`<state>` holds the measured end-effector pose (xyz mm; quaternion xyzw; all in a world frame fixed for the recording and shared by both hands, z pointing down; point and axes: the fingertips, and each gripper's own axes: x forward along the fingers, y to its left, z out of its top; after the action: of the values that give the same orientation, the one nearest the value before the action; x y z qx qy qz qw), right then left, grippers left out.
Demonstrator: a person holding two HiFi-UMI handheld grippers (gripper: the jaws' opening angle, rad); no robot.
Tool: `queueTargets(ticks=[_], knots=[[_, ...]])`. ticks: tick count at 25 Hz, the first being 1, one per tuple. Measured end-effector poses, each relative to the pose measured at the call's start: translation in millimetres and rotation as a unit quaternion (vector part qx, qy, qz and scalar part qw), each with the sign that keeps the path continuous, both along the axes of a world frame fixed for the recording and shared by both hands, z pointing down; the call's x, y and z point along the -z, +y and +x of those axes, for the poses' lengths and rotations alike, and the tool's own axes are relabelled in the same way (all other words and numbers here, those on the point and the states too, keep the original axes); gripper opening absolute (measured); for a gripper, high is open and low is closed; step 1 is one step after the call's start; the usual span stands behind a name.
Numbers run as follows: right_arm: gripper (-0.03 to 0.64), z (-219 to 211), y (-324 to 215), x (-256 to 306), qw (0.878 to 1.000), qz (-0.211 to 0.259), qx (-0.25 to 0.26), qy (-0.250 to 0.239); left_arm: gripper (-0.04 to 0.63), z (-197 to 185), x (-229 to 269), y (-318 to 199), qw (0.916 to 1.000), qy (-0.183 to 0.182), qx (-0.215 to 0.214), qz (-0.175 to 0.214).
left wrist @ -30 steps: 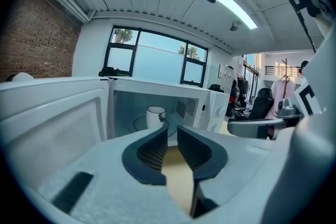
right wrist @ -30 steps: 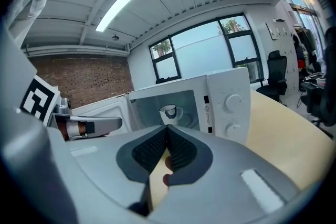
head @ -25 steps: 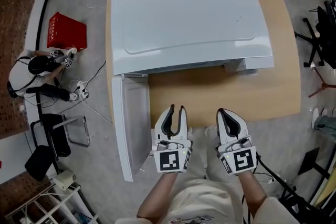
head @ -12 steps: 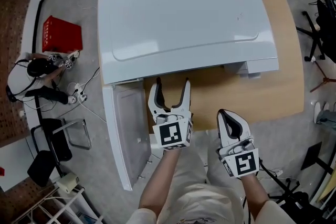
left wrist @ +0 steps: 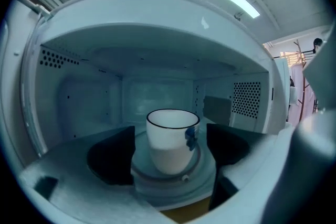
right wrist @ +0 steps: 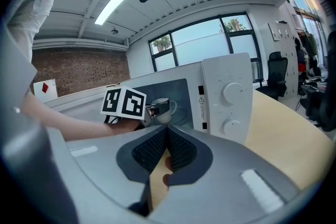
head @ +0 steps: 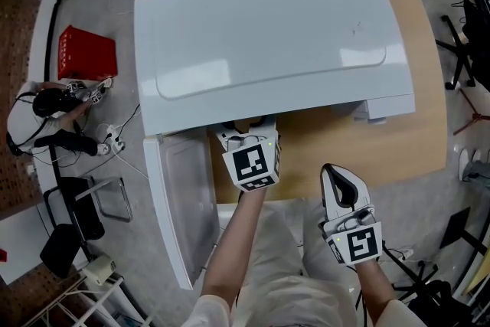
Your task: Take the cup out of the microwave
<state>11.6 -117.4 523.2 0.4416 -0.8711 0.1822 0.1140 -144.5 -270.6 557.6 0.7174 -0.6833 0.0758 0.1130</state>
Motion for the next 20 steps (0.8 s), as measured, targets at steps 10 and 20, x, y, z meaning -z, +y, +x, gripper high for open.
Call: queueTargets(ticks=[10, 20], knots=[[0.006, 4.7, 2.5, 0.6, 1.000, -0.006, 0.000, 0.003, 0.425, 6.8, -9.3, -30.2, 0.9994, -0.032, -0.013, 0.000], [0.006, 9.8, 3.9, 2.2, 1.000, -0.006, -0.001, 0.005, 0.385, 6.9, -9.5, -39.1, 0.9989, -0.035, -0.032, 0.003]])
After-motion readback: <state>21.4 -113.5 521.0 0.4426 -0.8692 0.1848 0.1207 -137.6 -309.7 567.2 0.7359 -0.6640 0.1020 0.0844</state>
